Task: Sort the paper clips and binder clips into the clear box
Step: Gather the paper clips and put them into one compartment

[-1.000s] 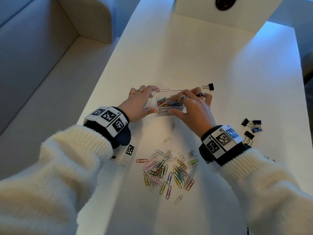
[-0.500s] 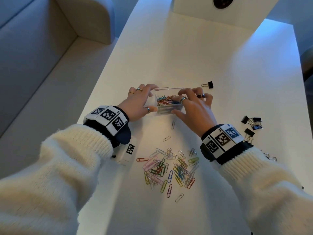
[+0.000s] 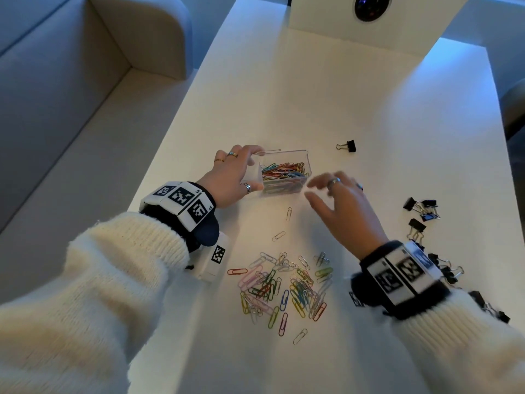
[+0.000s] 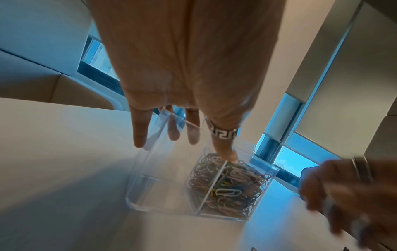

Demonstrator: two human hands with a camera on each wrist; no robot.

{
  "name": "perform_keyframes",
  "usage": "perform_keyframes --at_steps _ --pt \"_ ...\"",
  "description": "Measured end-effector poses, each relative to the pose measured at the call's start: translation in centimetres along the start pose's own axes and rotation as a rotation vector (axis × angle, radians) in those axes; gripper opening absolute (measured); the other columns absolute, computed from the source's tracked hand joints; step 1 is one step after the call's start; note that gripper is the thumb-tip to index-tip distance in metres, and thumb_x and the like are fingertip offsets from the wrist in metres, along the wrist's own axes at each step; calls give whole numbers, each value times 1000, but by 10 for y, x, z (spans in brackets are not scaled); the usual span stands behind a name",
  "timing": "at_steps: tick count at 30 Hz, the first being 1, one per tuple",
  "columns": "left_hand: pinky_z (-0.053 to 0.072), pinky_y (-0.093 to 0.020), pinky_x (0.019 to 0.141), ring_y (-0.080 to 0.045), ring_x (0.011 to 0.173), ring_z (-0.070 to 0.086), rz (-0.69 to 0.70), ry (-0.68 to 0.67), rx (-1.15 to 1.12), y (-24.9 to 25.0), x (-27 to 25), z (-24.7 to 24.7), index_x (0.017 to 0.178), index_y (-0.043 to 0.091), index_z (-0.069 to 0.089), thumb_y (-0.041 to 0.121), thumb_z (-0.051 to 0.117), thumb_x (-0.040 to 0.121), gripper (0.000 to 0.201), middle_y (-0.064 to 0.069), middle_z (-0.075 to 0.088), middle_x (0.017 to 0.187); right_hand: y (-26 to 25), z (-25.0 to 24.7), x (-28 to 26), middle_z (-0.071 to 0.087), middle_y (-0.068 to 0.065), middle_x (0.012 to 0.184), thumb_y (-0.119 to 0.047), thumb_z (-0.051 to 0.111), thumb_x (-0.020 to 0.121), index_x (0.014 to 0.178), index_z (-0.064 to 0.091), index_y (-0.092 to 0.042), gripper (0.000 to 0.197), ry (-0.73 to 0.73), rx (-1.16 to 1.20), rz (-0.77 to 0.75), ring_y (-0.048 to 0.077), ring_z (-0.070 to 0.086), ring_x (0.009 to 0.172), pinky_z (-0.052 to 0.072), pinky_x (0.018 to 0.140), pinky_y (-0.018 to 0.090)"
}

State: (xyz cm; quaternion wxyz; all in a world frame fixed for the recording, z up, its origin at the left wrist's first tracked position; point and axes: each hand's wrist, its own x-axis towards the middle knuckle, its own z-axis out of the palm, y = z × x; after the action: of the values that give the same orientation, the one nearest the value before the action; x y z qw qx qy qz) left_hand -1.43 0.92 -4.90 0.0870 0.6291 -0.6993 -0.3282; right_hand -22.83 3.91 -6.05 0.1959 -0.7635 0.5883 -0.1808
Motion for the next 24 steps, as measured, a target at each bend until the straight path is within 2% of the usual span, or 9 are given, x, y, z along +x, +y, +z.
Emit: perform_keyframes --at_steps 2,4,7,10,12,15,19,22,24 --pt "24 -32 100 -26 116 28 -2 3 -7 -1 0 0 140 25 23 26 59 87 64 -7 40 130 12 0 -21 49 -1 114 -47 46 88 115 52 -24 37 -248 -45 122 15 51 100 48 88 34" --pt "24 -32 100 -26 117 28 0 3 -8 -1 0 0 140 25 23 27 59 87 64 -7 40 129 22 2 -41 44 -1 121 -53 44 86 118 48 -25 43 -421 -103 208 14 49 104 47 91 32" --pt "24 -34 102 -27 117 28 1 2 -4 -1 1 0 140 25 23 27 59 87 64 -7 40 130 22 4 -60 37 -3 120 -51 47 85 118 46 -27 41 -482 -59 243 12 43 107 43 94 27" --pt "24 -34 102 -25 113 29 0 5 9 -1 1 1 140 25 23 28 59 87 65 -7 40 130 14 7 -71 38 -6 116 -49 50 85 116 49 -27 38 -590 36 197 7 46 101 44 93 20" --pt "24 -34 101 -25 113 29 -1 2 14 -1 1 0 140 25 23 28 59 87 64 -8 39 130 12 9 -77 43 -6 114 -46 50 87 113 53 -26 33 -584 87 166 6 49 99 46 93 22" --pt "23 -34 101 -27 116 30 3 -7 23 -1 1 0 139 25 23 28 59 87 64 -8 40 130 16 6 -80 42 -7 112 -46 51 85 114 53 -26 35 -413 72 168 9 45 104 44 96 28" --pt "23 -34 102 -28 117 29 6 -1 27 -1 1 0 140 24 22 28 59 87 64 -9 39 130 11 3 -88 33 -8 121 -68 56 68 126 38 -31 72 -512 -66 173 9 33 111 39 96 24" --pt "24 -36 102 -28 119 29 4 -1 32 -1 0 0 140 24 21 28 58 88 64 -8 39 132 -1 12 -99 29 -7 123 -69 63 60 131 31 -30 87 -540 -92 145 10 32 115 40 97 25" --pt "24 -35 102 -28 119 28 4 -1 34 0 0 0 140 24 21 28 58 88 65 -8 39 132 -8 22 -105 27 -6 125 -64 66 63 132 30 -29 85 -520 -132 107 12 28 117 39 98 26"
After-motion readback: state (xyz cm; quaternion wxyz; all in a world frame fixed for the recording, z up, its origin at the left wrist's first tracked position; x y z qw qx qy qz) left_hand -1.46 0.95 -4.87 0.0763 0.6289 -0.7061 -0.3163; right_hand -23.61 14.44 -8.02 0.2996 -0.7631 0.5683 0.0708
